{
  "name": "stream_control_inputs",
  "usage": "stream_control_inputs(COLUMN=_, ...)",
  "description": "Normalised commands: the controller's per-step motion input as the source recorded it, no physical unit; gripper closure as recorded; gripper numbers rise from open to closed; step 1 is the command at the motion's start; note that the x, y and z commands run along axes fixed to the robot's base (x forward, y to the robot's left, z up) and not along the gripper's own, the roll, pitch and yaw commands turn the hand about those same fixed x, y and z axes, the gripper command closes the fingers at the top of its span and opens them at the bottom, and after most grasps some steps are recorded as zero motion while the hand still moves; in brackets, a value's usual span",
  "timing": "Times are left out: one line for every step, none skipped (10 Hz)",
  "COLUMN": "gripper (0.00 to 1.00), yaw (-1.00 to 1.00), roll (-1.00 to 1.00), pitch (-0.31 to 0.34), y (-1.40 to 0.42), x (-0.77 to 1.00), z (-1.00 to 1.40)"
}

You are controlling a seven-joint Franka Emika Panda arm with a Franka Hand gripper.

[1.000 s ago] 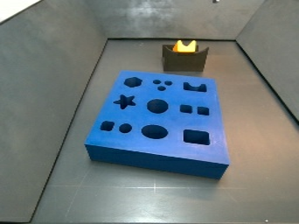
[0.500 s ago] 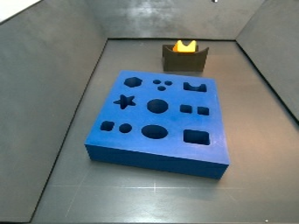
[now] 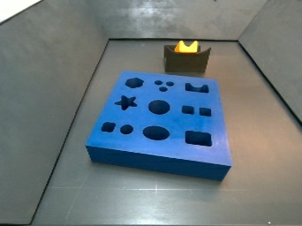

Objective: Pick up the arch object. Move up. Place the arch object on the fixture. Regrasp the arch object. Move to above the board. Insert the arch object.
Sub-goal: Regrasp the arch object.

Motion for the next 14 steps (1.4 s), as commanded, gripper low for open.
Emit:
stream_control_inputs(gripper=0.00, yaw=0.01, roll=1.00, pitch=-0.016, y=-0.02, x=-0.01, z=0.01)
stream_control_inputs(gripper=0.00, yaw=0.02, roll=1.00, pitch=-0.010, y=-0.02, x=0.01, z=0.00)
stream_control_inputs(gripper=0.00, yaw=0.02, roll=1.00, pitch=-0.003, y=-0.02, x=0.01, z=-0.01)
stream_control_inputs(gripper=0.00, yaw=0.02, roll=1.00, pitch=0.010, y=-0.02, x=0.03, z=-0.01)
stream_control_inputs(gripper=0.00, yaw=0.02, roll=1.00, pitch=0.023, y=-0.02, x=0.04, z=-0.01)
stream_control_inputs(gripper=0.00, yaw=0.03, roll=1.00, pitch=0.042, y=-0.03, x=0.05, z=-0.01)
stream_control_inputs(gripper=0.00, yaw=0.04, roll=1.00, pitch=0.065, y=-0.03, x=0.06, z=-0.01)
stream_control_inputs(gripper=0.00, yaw=0.06, roll=1.00, pitch=0.112, y=-0.03, x=0.08, z=-0.01)
stream_control_inputs(gripper=0.00, yaw=0.07, roll=0.84, pitch=0.130, y=-0.04, x=0.09, z=-0.02)
stream_control_inputs(gripper=0.00, yaw=0.10, roll=0.58, pitch=0.137, y=-0.04, x=0.09, z=-0.01)
stream_control_inputs(gripper=0.00, yaw=0.12, roll=0.40, pitch=0.130, y=-0.04, x=0.09, z=-0.01)
stream_control_inputs(gripper=0.00, yaw=0.13, roll=0.31, pitch=0.122, y=-0.03, x=0.09, z=-0.01)
stream_control_inputs(gripper=0.00, yaw=0.15, roll=0.21, pitch=0.088, y=-0.03, x=0.07, z=-0.01)
stream_control_inputs(gripper=0.00, yaw=0.18, roll=0.21, pitch=0.087, y=0.08, x=0.03, z=-1.00)
